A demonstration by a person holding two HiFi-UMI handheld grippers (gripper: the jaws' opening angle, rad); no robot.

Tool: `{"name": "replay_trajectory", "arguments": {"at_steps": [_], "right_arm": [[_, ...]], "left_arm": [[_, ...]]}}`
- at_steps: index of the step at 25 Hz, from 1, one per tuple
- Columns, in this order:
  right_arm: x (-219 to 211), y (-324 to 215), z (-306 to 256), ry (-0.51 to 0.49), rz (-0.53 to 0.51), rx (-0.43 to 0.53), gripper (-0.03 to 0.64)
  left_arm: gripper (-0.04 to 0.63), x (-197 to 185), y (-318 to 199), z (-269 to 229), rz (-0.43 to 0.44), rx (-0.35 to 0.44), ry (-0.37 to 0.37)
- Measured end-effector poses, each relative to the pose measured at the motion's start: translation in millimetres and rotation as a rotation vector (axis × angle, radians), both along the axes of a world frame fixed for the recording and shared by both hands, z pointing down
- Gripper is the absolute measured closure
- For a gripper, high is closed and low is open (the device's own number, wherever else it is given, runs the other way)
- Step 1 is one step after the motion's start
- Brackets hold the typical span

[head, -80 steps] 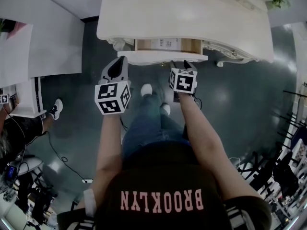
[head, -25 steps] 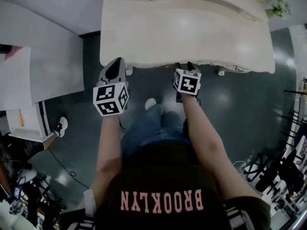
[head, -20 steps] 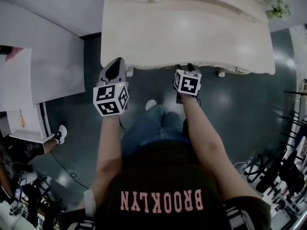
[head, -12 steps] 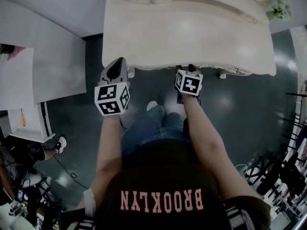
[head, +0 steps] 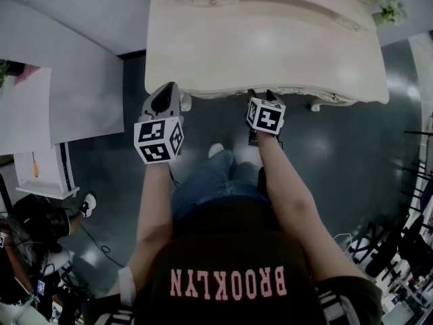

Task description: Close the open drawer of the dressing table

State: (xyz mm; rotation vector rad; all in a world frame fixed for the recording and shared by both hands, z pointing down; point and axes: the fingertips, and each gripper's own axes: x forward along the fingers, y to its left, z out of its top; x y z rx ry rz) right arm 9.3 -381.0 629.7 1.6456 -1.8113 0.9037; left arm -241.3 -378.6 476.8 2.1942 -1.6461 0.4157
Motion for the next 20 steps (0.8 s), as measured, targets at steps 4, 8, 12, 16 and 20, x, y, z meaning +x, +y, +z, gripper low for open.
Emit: {"name": "replay_trajectory", "arguments": {"at_steps": [4, 8, 12, 16, 20], "right_arm": [[3.5, 5.8, -3.6, -0.015, 0.013, 0.012, 0.403], [1.3, 14.9, -9.4, -0.021, -0.001, 0.027, 0.405], [2.2, 28.1, -13.8, -0.034, -0.023, 0.033, 0.459], [6.2, 38.4, -22.5, -0.037, -0.04, 0.043, 0.592], [3.7, 48.2, -27.9, -0.063, -0.061, 0.053, 0.618]], "left_arm": [[0.592, 3.3, 9.6, -3.4, 0.002, 0.004, -0.005], [0.592, 5.5, 19.9, -4.7, 0.002, -0.001, -0.005], [0.592, 13.1, 30.0, -6.8, 0.013, -0.008, -0.006], [0.592, 22.3, 40.9, -11.0, 0.017, -0.014, -0.006], [0.592, 27.2, 52.7, -10.2, 0.017, -0.019, -0.006]]}}
